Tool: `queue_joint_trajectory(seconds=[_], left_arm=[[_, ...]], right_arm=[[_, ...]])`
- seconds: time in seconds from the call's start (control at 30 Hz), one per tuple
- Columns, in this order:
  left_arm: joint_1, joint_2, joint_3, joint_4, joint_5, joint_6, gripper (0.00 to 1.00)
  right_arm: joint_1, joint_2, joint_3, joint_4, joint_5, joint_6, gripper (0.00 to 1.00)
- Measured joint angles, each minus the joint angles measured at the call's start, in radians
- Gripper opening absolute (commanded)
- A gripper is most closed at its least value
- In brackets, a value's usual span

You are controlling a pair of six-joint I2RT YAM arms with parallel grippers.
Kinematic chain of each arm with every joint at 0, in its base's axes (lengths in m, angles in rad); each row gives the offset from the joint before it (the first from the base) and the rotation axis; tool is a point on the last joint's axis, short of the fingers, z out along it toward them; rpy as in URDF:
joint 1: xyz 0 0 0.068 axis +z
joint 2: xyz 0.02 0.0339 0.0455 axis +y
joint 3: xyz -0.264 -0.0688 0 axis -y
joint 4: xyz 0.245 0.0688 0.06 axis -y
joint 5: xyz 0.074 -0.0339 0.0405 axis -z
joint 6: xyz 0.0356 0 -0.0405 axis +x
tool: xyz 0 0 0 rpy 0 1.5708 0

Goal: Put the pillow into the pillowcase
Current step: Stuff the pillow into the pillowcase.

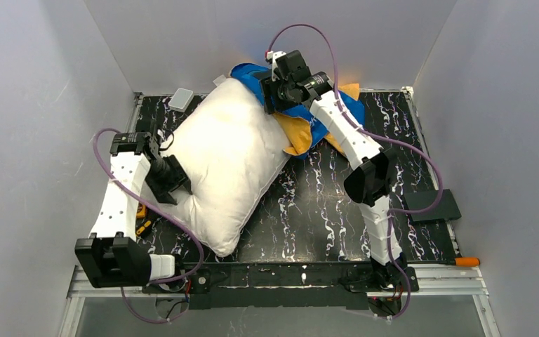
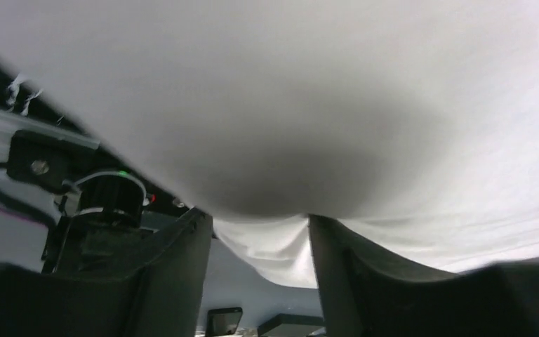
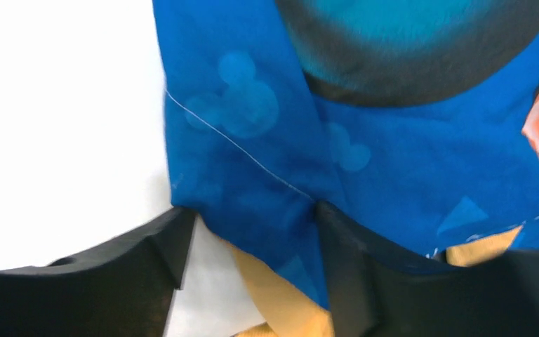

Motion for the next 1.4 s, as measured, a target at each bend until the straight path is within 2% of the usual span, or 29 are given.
queue_joint_trajectory(seconds=[0.03, 0.13, 0.17, 0.27, 0.43, 0.57, 0.77, 0.9, 1.17, 1.37, 1.4], left_arm=[[0.001, 0.010, -0.012, 0.025, 0.022, 0.002, 0.31], [0.000, 0.059, -0.020, 0.106, 0.084, 0.026, 0.04], [-0.001, 0.074, -0.020, 0.126, 0.099, 0.034, 0.00], [-0.005, 0.118, -0.017, 0.159, 0.133, 0.054, 0.00], [-0.082, 0.225, 0.057, 0.169, 0.144, 0.079, 0.00], [-0.184, 0.305, 0.164, 0.176, 0.143, 0.082, 0.00], [-0.335, 0.472, 0.366, 0.158, 0.153, 0.082, 0.00], [-0.389, 0.559, 0.456, 0.142, 0.160, 0.083, 0.00], [-0.465, 0.612, 0.549, 0.126, 0.167, 0.095, 0.00], [-0.551, 0.621, 0.619, 0.148, 0.187, 0.160, 0.00], [-0.563, 0.621, 0.623, 0.161, 0.194, 0.174, 0.00]], right_arm=[[-0.003, 0.006, 0.012, 0.012, -0.006, 0.009, 0.46], [-0.018, 0.010, 0.021, 0.048, -0.027, 0.037, 0.22], [-0.026, 0.010, 0.021, 0.059, -0.036, 0.049, 0.16], [-0.050, 0.010, 0.021, 0.081, -0.070, 0.074, 0.01], [-0.086, 0.010, 0.019, 0.107, -0.140, 0.094, 0.01], [-0.101, -0.024, -0.036, 0.156, -0.213, 0.118, 0.01], [-0.101, -0.110, -0.074, 0.277, -0.356, 0.242, 0.01], [-0.115, -0.164, -0.074, 0.338, -0.368, 0.327, 0.01], [-0.154, -0.174, -0.112, 0.424, -0.433, 0.472, 0.01], [-0.180, -0.189, -0.249, 0.644, -0.544, 0.690, 0.01], [-0.194, -0.188, -0.255, 0.673, -0.554, 0.730, 0.05]])
